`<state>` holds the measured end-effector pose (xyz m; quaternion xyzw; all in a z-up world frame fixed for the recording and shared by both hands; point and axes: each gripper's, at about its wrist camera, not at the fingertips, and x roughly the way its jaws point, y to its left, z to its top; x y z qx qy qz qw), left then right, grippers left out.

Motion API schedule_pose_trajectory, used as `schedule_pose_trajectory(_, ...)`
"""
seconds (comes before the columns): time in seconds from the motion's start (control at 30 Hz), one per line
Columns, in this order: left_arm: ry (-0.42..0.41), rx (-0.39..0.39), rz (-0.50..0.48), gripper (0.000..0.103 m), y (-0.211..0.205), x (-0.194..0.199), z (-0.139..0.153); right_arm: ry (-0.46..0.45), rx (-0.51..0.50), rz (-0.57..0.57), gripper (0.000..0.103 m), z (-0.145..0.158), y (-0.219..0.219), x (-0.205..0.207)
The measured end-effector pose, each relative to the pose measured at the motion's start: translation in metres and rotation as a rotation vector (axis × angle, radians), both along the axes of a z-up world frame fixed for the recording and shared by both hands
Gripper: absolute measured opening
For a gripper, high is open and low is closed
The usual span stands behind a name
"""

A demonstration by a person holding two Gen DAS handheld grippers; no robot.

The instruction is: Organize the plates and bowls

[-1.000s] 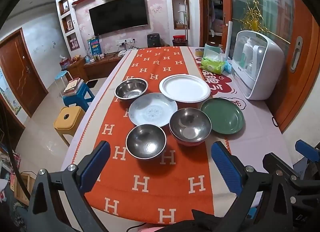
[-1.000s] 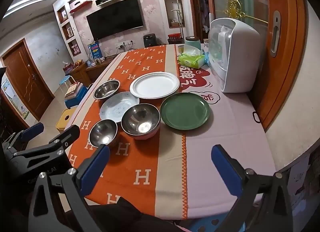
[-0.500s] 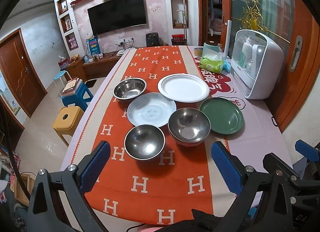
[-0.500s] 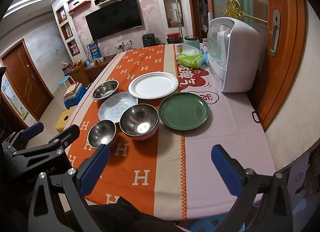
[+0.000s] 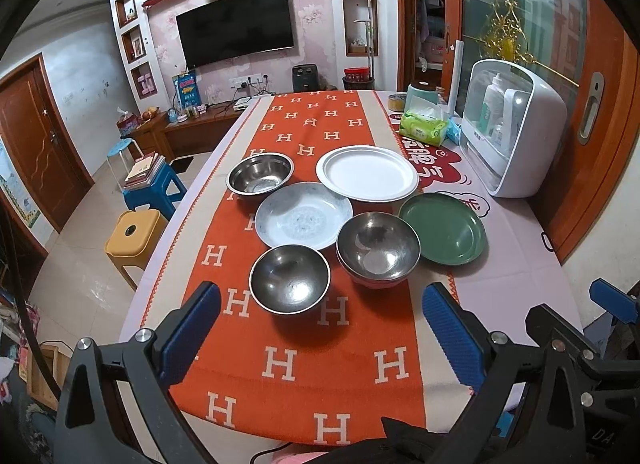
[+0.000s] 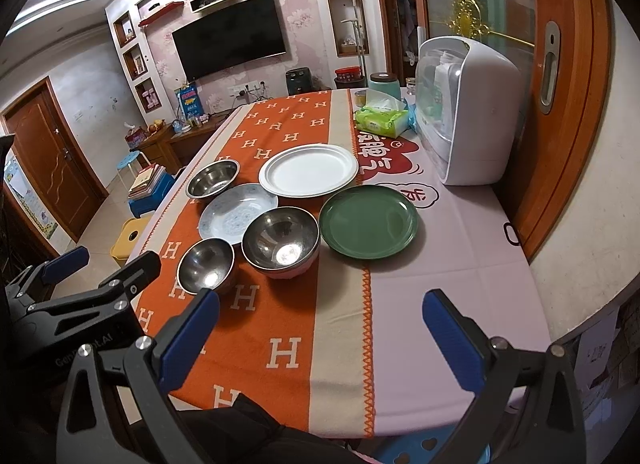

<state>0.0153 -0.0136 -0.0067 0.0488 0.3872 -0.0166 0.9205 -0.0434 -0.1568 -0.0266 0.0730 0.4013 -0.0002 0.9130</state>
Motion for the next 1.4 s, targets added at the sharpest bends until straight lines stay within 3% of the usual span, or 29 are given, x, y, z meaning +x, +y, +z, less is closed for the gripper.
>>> schedule_pose_trajectory(0.77,-0.001,-0.034,0.014,0.101,0.007,-0.037,-0.001,-0.034,-0.04,0.026,0.102,0.008,0.002,-0.023)
schedule_pose_trajectory(1.03,0.045,-0.034,0.012,0.101,0.012,-0.041,-0.002,-0.022,-0.022,0.02,0.102,0.006,0.003,-0.022)
schedule_pose_trajectory(1.4,0.157,-0.073,-0.028,0.101,0.017,-0.001,-0.014,0.001,0.018,-0.024,0.102,0.0,-0.008,-0.009)
